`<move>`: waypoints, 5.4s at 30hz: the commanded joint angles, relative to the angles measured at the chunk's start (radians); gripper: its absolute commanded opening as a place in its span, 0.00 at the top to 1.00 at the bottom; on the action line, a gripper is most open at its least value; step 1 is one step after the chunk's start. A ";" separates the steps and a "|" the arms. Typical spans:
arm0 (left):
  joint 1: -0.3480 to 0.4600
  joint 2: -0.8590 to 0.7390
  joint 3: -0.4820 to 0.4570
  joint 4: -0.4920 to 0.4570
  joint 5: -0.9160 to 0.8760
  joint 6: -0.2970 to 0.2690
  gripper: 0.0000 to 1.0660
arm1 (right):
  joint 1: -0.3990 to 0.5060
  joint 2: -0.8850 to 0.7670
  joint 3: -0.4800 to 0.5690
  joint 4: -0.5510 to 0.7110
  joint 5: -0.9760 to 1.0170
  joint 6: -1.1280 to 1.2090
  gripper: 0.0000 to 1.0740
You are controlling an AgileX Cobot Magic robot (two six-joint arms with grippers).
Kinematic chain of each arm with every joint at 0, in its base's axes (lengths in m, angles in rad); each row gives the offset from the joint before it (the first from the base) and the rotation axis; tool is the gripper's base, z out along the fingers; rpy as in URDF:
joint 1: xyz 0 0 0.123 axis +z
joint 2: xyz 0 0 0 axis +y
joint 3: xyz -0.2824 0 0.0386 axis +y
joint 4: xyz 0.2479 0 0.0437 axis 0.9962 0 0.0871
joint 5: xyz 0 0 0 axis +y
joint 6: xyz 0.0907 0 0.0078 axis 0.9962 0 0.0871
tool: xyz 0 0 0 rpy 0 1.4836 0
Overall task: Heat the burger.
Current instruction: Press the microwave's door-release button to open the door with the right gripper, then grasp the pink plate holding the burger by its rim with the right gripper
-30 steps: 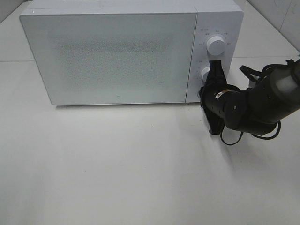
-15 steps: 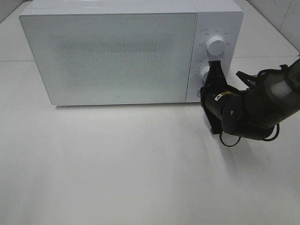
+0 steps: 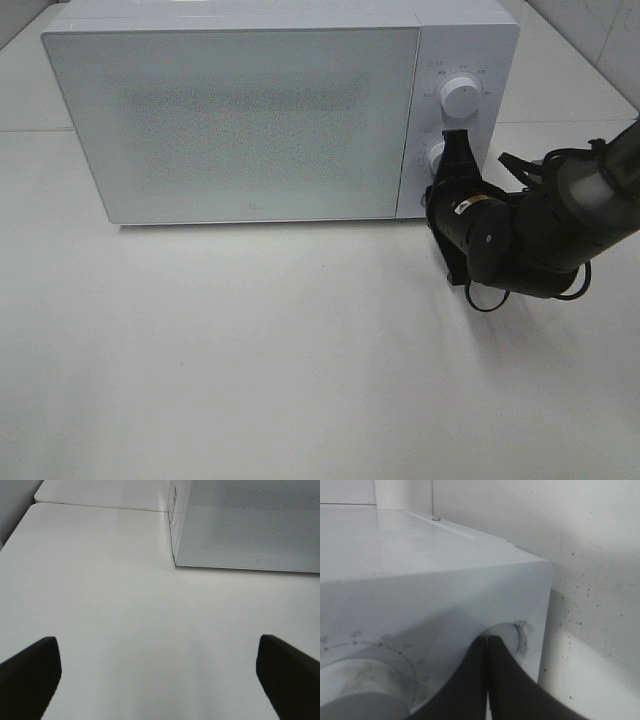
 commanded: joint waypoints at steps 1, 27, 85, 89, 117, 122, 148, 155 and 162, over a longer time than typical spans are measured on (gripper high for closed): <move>-0.001 -0.023 0.004 -0.008 -0.008 0.001 0.08 | -0.024 -0.022 -0.107 -0.066 -0.246 -0.027 1.00; -0.001 -0.023 0.004 -0.008 -0.008 0.001 0.08 | -0.042 0.009 -0.188 -0.091 -0.228 -0.057 1.00; -0.001 -0.023 0.004 -0.008 -0.008 0.001 0.08 | 0.004 -0.546 0.068 -0.405 0.862 -0.603 1.00; -0.001 -0.023 0.004 -0.008 -0.008 0.001 0.08 | 0.004 -0.591 0.068 -0.405 0.971 -0.720 1.00; -0.001 -0.023 0.004 -0.008 -0.008 0.001 0.08 | 0.004 -0.642 -0.036 -0.408 1.411 -1.457 0.89; -0.001 -0.023 0.004 -0.008 -0.008 0.001 0.08 | 0.004 -0.642 -0.036 -0.409 1.411 -1.636 0.89; -0.001 -0.023 0.004 -0.008 -0.008 0.001 0.08 | 0.004 -0.642 -0.036 -0.458 1.387 -2.603 0.61; -0.001 -0.023 0.004 -0.008 -0.008 0.001 0.08 | 0.004 -0.640 -0.040 -0.492 1.356 -2.549 0.06; -0.001 -0.023 0.004 -0.008 -0.008 0.001 0.08 | 0.004 -0.614 -0.074 -0.587 1.337 -2.503 0.07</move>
